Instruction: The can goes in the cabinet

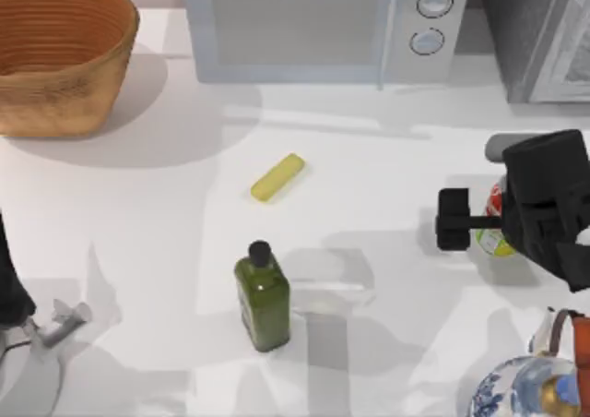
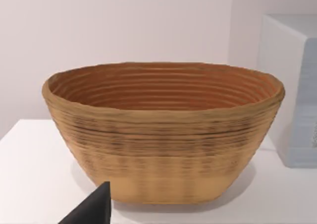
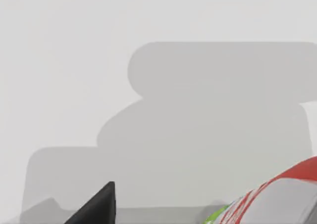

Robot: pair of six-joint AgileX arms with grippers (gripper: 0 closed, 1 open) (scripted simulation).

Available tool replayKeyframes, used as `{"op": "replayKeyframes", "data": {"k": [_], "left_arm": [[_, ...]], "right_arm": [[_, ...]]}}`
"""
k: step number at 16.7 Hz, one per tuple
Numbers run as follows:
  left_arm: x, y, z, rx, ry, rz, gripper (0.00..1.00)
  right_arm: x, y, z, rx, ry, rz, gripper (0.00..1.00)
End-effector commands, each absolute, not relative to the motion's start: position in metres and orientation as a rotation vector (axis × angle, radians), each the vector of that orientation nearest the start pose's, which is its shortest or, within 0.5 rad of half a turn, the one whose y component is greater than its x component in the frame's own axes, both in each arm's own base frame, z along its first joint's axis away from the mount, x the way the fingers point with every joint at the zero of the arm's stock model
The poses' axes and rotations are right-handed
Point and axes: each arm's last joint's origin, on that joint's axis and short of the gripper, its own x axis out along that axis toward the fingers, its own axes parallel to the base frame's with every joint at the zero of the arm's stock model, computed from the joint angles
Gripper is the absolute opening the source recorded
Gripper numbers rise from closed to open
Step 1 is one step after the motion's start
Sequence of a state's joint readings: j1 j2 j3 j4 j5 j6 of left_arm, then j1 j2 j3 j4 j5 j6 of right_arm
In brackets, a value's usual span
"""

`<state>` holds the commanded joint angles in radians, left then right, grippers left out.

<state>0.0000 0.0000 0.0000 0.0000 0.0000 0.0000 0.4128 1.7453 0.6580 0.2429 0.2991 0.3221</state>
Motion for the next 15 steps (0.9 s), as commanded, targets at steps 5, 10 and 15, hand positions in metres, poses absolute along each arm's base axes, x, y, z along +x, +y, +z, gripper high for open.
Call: {"op": "replayKeyframes", "data": {"k": [5,10,15], "left_arm": [[0.1057,-0.0012,0.16,0.0,0.0,0.0,1.0],[0.1057,-0.0012,0.16,0.0,0.0,0.0,1.0],[0.1057,-0.0012,0.16,0.0,0.0,0.0,1.0]], "right_arm": [[0.281,0.114,0.0974,0.002,0.794,-0.01,0.55],[0.281,0.114,0.0974,0.002,0.794,-0.01,0.17],[0.281,0.114,0.0974,0.002,0.794,-0.01,0.0]]}}
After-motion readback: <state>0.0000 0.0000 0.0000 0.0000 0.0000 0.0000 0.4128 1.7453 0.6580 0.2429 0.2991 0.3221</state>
